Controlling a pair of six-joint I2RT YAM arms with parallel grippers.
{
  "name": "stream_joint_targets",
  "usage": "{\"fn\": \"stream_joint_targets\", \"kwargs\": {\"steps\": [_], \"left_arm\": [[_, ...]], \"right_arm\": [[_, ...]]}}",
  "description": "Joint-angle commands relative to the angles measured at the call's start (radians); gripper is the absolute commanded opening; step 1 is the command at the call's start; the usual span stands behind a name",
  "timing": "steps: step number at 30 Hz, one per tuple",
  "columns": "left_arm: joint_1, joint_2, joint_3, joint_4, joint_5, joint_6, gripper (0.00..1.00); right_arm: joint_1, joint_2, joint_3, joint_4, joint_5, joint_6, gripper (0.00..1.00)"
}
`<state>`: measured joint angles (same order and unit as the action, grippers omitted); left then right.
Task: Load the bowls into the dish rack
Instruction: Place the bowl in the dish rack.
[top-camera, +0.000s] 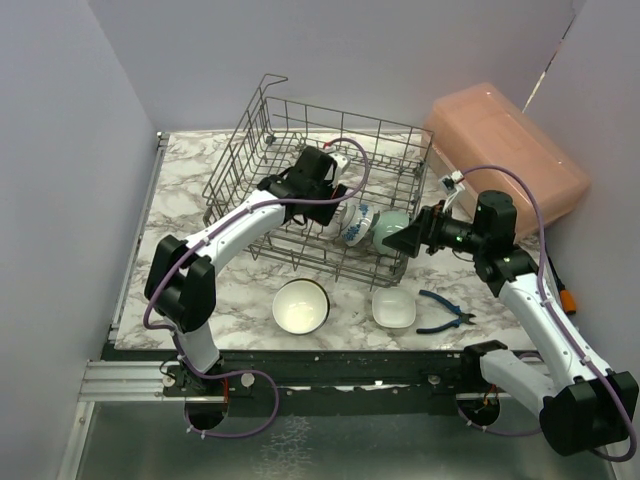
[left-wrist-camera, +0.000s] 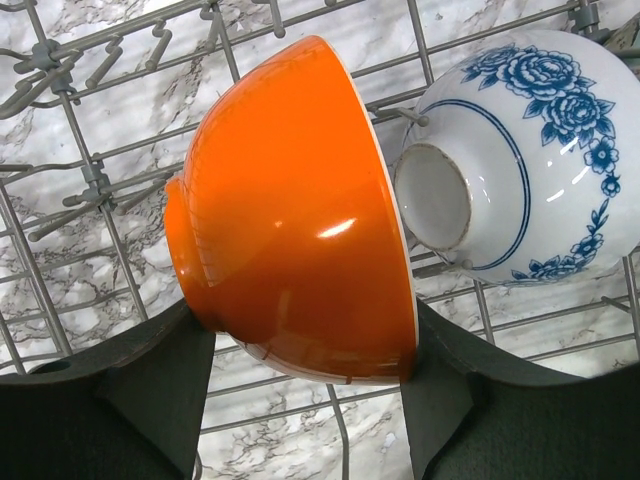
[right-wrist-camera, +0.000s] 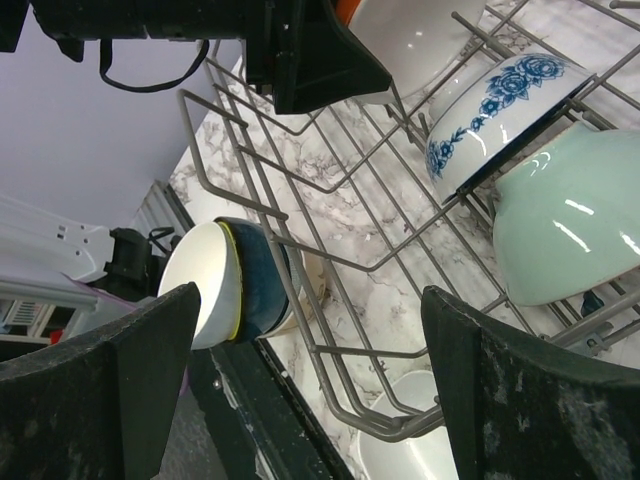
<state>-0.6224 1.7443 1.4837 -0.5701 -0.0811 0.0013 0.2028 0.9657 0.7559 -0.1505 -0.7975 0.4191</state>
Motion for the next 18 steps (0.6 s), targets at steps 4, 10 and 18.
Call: {"fn": "stream_joint_targets", "kwargs": {"steps": [4, 10, 18], "left_arm": [[-0.012, 0.011, -0.040, -0.043, -0.072, 0.002, 0.00], [-0.028, 0.018, -0.047, -0.045, -0.089, 0.003, 0.00], [-0.044, 0.031, -0.044, -0.056, -0.117, 0.003, 0.10]], "right_arm": [[-0.003, -0.017, -0.013, -0.041, 0.044, -0.025, 0.96], [-0.004, -0.030, -0.011, -0.059, 0.069, -0.037, 0.96], [-0.003, -0.016, -0.013, -0.057, 0.067, -0.039, 0.96]]}}
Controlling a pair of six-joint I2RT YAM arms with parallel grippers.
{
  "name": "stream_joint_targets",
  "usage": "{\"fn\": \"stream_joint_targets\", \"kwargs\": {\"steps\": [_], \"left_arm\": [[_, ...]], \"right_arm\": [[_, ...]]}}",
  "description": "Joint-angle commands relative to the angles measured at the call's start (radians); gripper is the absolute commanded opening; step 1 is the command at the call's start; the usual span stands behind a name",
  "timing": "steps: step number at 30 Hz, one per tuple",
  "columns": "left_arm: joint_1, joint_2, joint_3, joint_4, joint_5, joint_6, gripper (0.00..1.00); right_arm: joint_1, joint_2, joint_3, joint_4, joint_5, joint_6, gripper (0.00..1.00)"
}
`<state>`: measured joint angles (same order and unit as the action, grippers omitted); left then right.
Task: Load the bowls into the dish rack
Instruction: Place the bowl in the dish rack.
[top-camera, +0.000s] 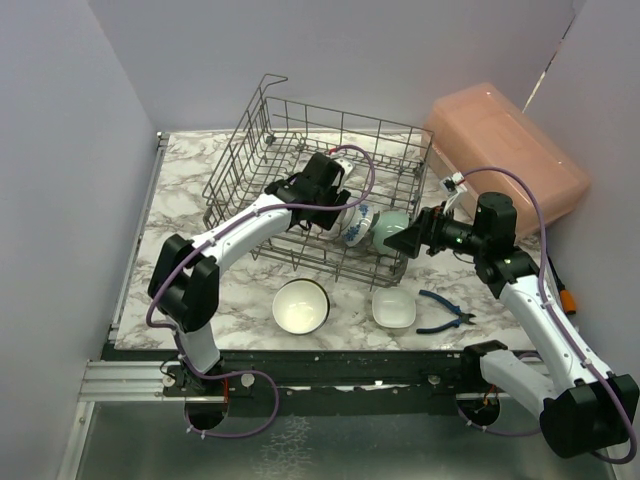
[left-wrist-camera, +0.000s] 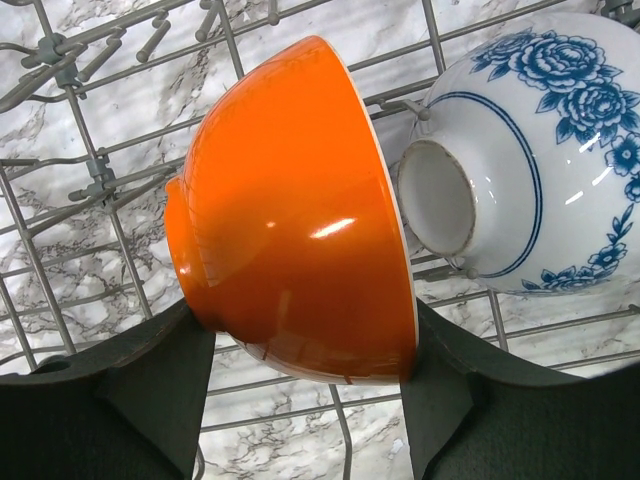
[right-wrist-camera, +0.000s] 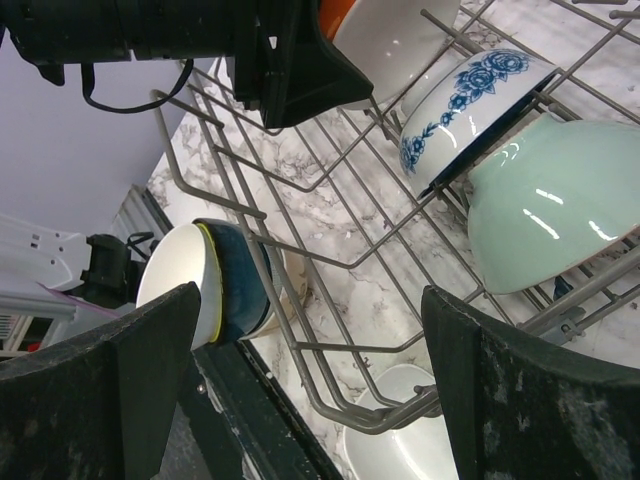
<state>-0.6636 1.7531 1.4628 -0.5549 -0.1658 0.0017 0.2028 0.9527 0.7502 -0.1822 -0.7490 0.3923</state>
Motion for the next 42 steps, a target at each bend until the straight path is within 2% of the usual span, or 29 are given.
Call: {"fn": "stream_joint_targets", "kwargs": {"steps": [1, 7, 15, 28, 42], "left_arm": [[-0.004, 0.022, -0.022, -0.072, -0.031, 0.002, 0.13], [-0.003, 0.024, -0.010, -0.089, -0.032, 0.005, 0.28], [-0.004, -0.029, -0.025, -0.065, -0.041, 0.008, 0.62], [-0.002, -0.120, -0.083, 0.015, -0.034, 0.012, 0.86], [-0.002, -0.149, -0.087, 0.083, 0.051, 0.006, 0.87]], "right_arm": [[-0.003, -0.002, -0.008, -0.026, 0.018, -0.012, 0.96], [-0.003, 0.006, -0.020, -0.012, 0.004, -0.015, 0.96], [-0.003, 0.011, -0.031, 0.001, -0.005, -0.011, 0.96], [-0.003, 0.018, -0.028, 0.009, -0.027, -0.012, 0.96], [-0.003, 0.036, -0.029, 0.020, -0.044, -0.013, 0.96]]}}
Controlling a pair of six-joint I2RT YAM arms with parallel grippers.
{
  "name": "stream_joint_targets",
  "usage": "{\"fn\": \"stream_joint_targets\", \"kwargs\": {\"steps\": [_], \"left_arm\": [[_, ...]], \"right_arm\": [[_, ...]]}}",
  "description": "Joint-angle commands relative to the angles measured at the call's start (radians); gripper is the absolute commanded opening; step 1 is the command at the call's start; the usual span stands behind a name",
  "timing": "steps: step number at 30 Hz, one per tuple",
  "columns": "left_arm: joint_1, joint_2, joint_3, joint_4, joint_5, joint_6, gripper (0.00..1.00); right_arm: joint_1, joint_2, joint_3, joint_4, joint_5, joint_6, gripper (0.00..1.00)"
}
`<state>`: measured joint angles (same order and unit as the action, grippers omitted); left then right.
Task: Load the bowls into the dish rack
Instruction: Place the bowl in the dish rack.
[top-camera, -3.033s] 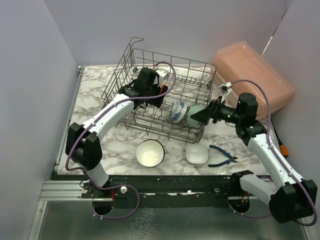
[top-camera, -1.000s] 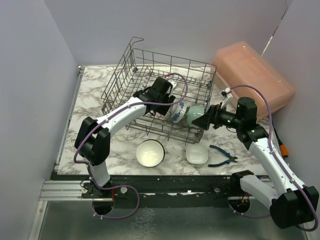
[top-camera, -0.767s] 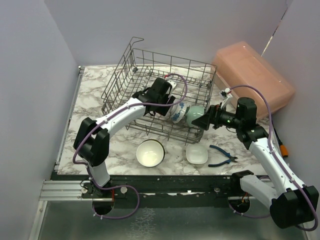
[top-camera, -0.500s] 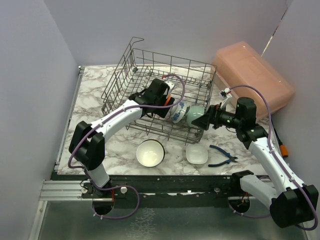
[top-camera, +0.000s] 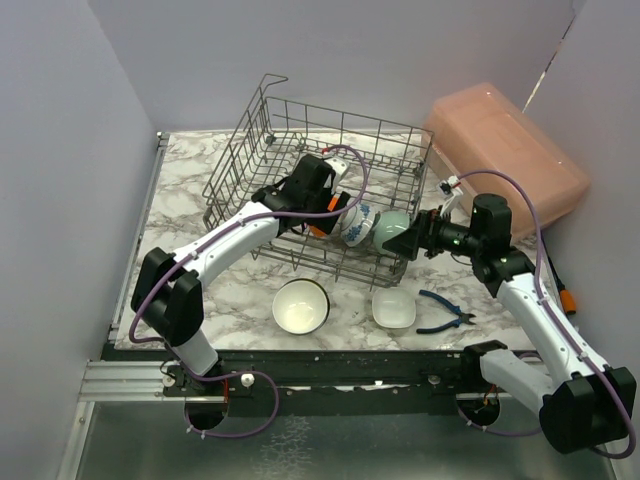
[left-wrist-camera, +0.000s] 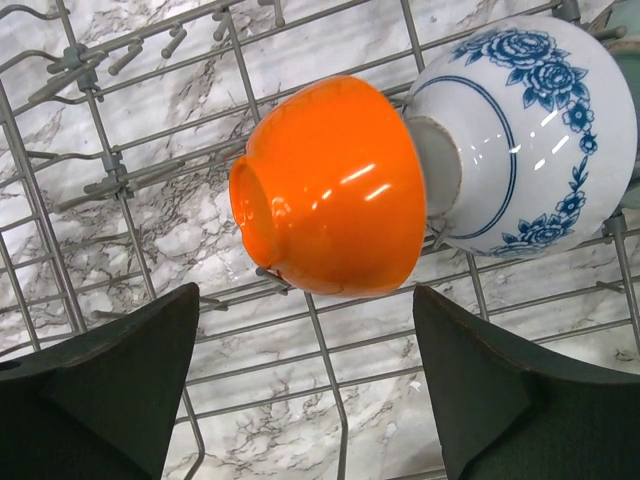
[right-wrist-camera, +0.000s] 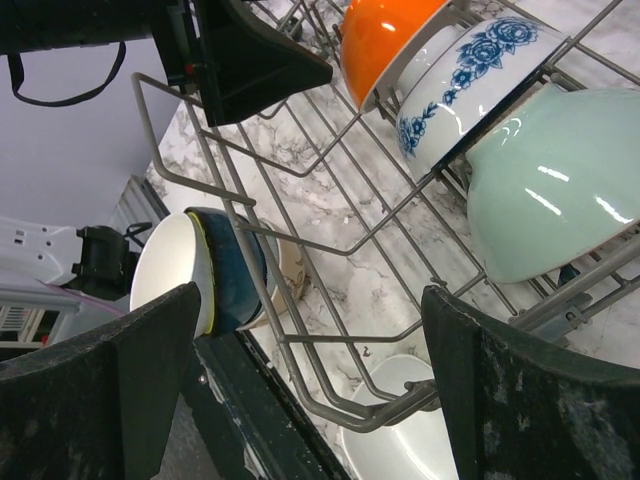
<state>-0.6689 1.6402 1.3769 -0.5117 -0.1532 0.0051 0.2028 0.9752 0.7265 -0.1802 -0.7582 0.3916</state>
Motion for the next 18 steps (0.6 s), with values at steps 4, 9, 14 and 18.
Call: {"fn": "stream_joint_targets", "kwargs": {"steps": [4, 9, 14, 18], "left_arm": [[0.005, -0.024, 0.004, 0.052, 0.050, 0.009, 0.83], [0.006, -0.001, 0.005, 0.052, 0.081, 0.004, 0.76], [0.005, 0.023, 0.012, 0.052, 0.100, -0.002, 0.73], [0.006, 0.045, 0.017, 0.052, 0.112, -0.002, 0.72]], "right_arm": [[-0.003, 0.025, -0.010, 0.029, -0.045, -0.009, 0.96], [-0.003, 0.034, -0.015, 0.038, -0.056, -0.006, 0.96], [-0.003, 0.032, -0.016, 0.027, -0.048, -0.014, 0.96], [-0.003, 0.034, -0.020, 0.030, -0.049, -0.011, 0.96]]}}
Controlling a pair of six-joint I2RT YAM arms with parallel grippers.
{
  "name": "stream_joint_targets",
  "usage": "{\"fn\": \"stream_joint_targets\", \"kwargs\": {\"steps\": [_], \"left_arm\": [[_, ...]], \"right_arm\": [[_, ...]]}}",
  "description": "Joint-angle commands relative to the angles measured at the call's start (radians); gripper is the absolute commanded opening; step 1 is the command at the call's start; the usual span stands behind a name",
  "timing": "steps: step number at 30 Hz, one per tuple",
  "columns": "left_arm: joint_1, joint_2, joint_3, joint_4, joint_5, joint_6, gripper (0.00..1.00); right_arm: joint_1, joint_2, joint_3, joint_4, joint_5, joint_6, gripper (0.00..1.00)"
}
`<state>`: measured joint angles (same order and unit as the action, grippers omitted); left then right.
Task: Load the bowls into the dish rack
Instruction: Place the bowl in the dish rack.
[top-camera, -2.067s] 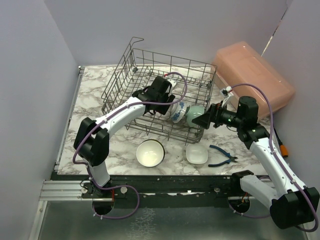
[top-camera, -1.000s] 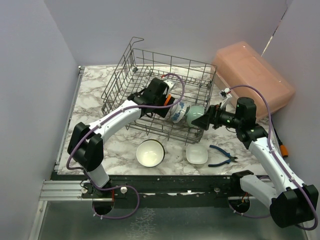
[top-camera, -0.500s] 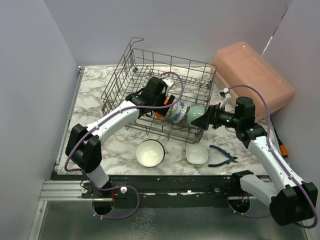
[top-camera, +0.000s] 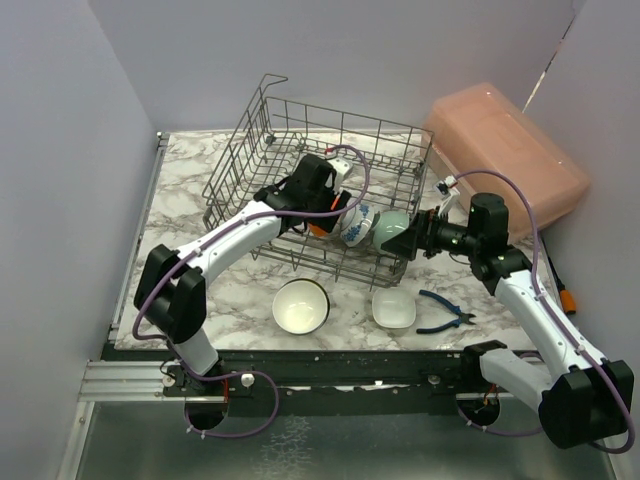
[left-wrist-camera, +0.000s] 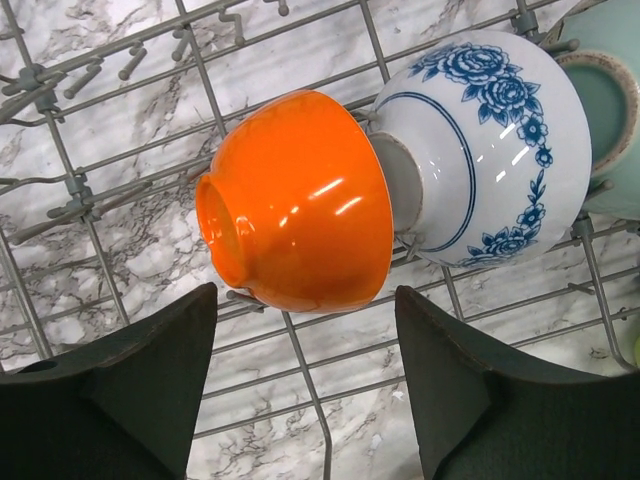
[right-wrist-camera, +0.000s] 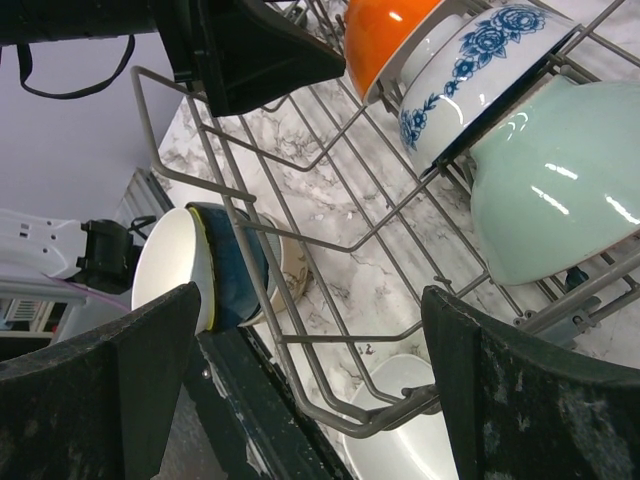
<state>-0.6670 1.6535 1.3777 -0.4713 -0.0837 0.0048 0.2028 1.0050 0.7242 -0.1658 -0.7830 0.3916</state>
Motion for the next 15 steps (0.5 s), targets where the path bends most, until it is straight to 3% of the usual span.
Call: {"fn": "stream_joint_targets", "kwargs": {"steps": [1, 15], "left_arm": [[0.003, 0.037, 0.017, 0.011, 0.048, -0.002, 0.74], [0.003, 0.116, 0.044, 0.008, -0.010, -0.001, 0.79]], "right_arm": [[-0.003, 0.006, -0.017, 0.016, -0.025, -0.011, 0.96], [-0.003, 0.005, -0.020, 0.019, -0.030, -0.010, 0.96]]}}
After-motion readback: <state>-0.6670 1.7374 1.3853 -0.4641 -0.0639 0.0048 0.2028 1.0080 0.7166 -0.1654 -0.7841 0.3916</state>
